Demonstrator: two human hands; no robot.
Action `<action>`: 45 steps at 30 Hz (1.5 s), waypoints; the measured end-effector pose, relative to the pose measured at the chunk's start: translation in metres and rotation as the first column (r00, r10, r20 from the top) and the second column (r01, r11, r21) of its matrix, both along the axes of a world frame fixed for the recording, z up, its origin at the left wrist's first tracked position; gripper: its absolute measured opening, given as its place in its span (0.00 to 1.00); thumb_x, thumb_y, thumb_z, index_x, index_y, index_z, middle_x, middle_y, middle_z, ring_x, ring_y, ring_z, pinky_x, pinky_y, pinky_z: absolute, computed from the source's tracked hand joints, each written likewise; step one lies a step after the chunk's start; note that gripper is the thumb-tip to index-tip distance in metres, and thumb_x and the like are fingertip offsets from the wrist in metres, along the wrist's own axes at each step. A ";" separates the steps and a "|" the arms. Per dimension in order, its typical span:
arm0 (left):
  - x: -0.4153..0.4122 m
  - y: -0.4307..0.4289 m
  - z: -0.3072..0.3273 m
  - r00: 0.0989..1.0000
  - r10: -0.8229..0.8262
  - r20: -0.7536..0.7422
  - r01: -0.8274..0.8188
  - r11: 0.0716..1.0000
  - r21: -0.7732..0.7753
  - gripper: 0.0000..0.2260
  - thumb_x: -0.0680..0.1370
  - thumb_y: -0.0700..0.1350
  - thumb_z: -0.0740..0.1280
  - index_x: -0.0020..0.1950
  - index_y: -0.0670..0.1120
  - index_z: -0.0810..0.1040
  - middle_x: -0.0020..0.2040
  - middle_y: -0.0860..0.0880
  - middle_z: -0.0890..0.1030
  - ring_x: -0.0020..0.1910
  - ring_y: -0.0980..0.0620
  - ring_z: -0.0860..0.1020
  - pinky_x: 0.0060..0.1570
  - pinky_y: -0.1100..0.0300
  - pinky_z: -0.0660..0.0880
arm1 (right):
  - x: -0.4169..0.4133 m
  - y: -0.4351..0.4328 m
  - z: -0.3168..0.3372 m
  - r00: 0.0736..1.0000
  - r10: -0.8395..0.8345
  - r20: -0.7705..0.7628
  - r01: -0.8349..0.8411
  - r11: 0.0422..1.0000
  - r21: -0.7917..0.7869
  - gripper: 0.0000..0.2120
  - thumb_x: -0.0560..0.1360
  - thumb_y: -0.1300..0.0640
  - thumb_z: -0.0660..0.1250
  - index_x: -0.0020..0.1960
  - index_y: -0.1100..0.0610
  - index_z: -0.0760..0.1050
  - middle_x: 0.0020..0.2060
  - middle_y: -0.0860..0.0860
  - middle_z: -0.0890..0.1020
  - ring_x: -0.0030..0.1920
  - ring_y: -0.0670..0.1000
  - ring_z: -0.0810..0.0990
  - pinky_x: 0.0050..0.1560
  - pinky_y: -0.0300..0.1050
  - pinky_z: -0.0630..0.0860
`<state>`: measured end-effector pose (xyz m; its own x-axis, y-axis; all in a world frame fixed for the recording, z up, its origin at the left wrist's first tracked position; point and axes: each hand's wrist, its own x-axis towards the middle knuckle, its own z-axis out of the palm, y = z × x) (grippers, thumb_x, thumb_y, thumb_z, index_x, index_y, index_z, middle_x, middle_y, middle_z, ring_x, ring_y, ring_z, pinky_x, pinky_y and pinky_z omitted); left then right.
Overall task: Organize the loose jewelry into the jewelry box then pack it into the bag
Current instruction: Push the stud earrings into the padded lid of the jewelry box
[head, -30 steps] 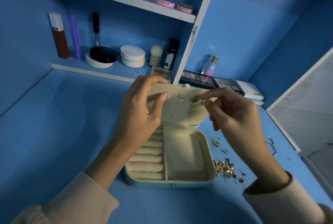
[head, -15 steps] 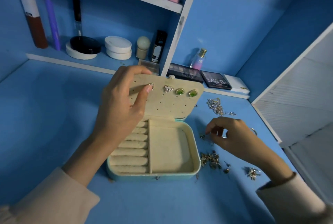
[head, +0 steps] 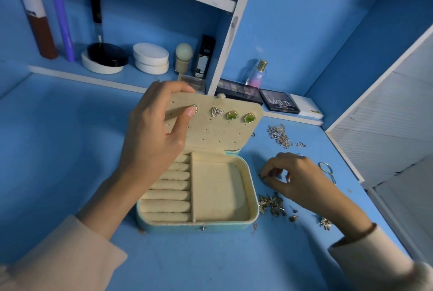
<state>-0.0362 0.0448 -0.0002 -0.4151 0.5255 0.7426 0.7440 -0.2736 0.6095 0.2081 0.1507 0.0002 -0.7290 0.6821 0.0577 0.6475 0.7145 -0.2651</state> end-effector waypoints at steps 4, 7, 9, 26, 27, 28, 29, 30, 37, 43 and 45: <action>0.000 0.001 0.000 1.000 -0.005 0.004 0.005 1.000 0.002 0.09 0.75 0.37 0.67 0.55 0.39 0.76 0.51 0.50 0.76 0.51 0.58 0.73 0.54 0.76 0.65 | 0.000 -0.001 0.000 0.999 0.044 0.020 -0.045 0.996 0.079 0.05 0.71 0.57 0.70 0.43 0.47 0.79 0.37 0.42 0.77 0.41 0.44 0.74 0.39 0.48 0.76; 0.001 0.000 0.000 1.000 -0.015 0.019 0.015 1.000 -0.001 0.09 0.75 0.37 0.67 0.55 0.39 0.76 0.51 0.50 0.76 0.52 0.58 0.73 0.52 0.77 0.65 | 0.001 -0.002 -0.002 0.996 0.084 0.037 -0.088 0.986 0.141 0.05 0.71 0.58 0.70 0.42 0.48 0.79 0.36 0.43 0.77 0.40 0.45 0.74 0.34 0.49 0.76; 0.001 -0.001 0.000 1.000 -0.016 0.021 0.016 1.000 -0.001 0.09 0.75 0.37 0.67 0.55 0.39 0.76 0.51 0.50 0.76 0.52 0.58 0.73 0.53 0.77 0.65 | 0.003 -0.002 -0.003 0.996 0.085 0.035 -0.089 0.984 0.157 0.06 0.70 0.59 0.70 0.41 0.48 0.78 0.36 0.43 0.76 0.40 0.46 0.75 0.33 0.50 0.76; 0.001 -0.001 0.000 1.000 -0.016 0.018 0.016 1.000 -0.003 0.09 0.75 0.36 0.68 0.55 0.39 0.76 0.51 0.48 0.77 0.51 0.59 0.73 0.47 0.82 0.64 | 0.005 -0.008 -0.004 0.992 0.127 0.003 -0.127 0.987 0.102 0.02 0.69 0.56 0.67 0.40 0.50 0.79 0.36 0.43 0.75 0.40 0.46 0.74 0.36 0.49 0.76; 0.001 -0.001 0.000 1.000 -0.010 0.016 0.011 1.000 -0.006 0.09 0.75 0.36 0.68 0.55 0.39 0.76 0.51 0.48 0.77 0.51 0.59 0.73 0.48 0.81 0.64 | 0.004 -0.009 -0.003 0.992 0.126 0.009 -0.127 0.986 0.107 0.02 0.69 0.55 0.67 0.40 0.50 0.79 0.36 0.43 0.75 0.40 0.46 0.74 0.36 0.48 0.76; 0.000 -0.001 -0.001 1.000 -0.005 0.012 0.005 1.000 -0.007 0.09 0.75 0.37 0.68 0.55 0.39 0.76 0.51 0.47 0.78 0.51 0.59 0.73 0.50 0.80 0.64 | 0.003 -0.009 -0.002 0.993 0.119 0.007 -0.119 0.986 0.114 0.02 0.69 0.55 0.67 0.40 0.50 0.78 0.36 0.43 0.75 0.40 0.45 0.74 0.35 0.48 0.76; 0.000 -0.001 0.000 1.000 -0.007 0.008 0.007 1.000 -0.004 0.09 0.75 0.37 0.68 0.55 0.40 0.76 0.51 0.46 0.78 0.51 0.60 0.74 0.51 0.79 0.65 | 0.001 -0.009 0.001 0.994 0.105 -0.004 -0.104 0.988 0.116 0.02 0.69 0.55 0.67 0.40 0.49 0.78 0.35 0.43 0.75 0.39 0.45 0.74 0.36 0.47 0.76; 0.000 -0.002 0.001 1.000 -0.015 0.005 0.015 1.000 0.001 0.09 0.75 0.36 0.68 0.54 0.39 0.76 0.51 0.45 0.78 0.50 0.65 0.73 0.50 0.79 0.65 | -0.001 -0.008 0.006 0.996 0.085 -0.032 -0.081 0.991 0.108 0.03 0.70 0.56 0.67 0.39 0.48 0.77 0.35 0.43 0.76 0.38 0.44 0.74 0.36 0.44 0.75; 0.001 -0.023 -0.001 0.989 -0.036 -0.146 0.037 0.999 0.003 0.06 0.75 0.42 0.67 0.52 0.43 0.75 0.47 0.52 0.78 0.47 0.62 0.73 0.52 0.77 0.64 | -0.033 -0.002 0.073 0.819 -0.158 -0.551 0.033 0.973 -0.230 0.08 0.72 0.66 0.67 0.38 0.56 0.78 0.32 0.52 0.79 0.35 0.49 0.74 0.34 0.35 0.70; 0.002 -0.041 -0.014 0.961 -0.070 -0.266 0.080 0.996 0.028 0.06 0.77 0.43 0.66 0.51 0.46 0.70 0.46 0.54 0.73 0.45 0.56 0.75 0.51 0.68 0.71 | -0.082 -0.026 0.093 0.862 -0.012 -0.507 -0.260 0.847 -0.463 0.05 0.72 0.66 0.68 0.40 0.59 0.79 0.33 0.53 0.79 0.34 0.45 0.74 0.36 0.35 0.71; 0.002 -0.043 -0.017 0.959 -0.069 -0.275 0.083 0.996 0.041 0.06 0.77 0.43 0.65 0.51 0.46 0.70 0.46 0.53 0.73 0.45 0.55 0.75 0.51 0.68 0.71 | -0.096 -0.031 0.090 0.884 0.053 -0.465 -0.319 0.795 -0.516 0.04 0.70 0.66 0.71 0.40 0.58 0.80 0.32 0.49 0.80 0.33 0.44 0.75 0.36 0.35 0.72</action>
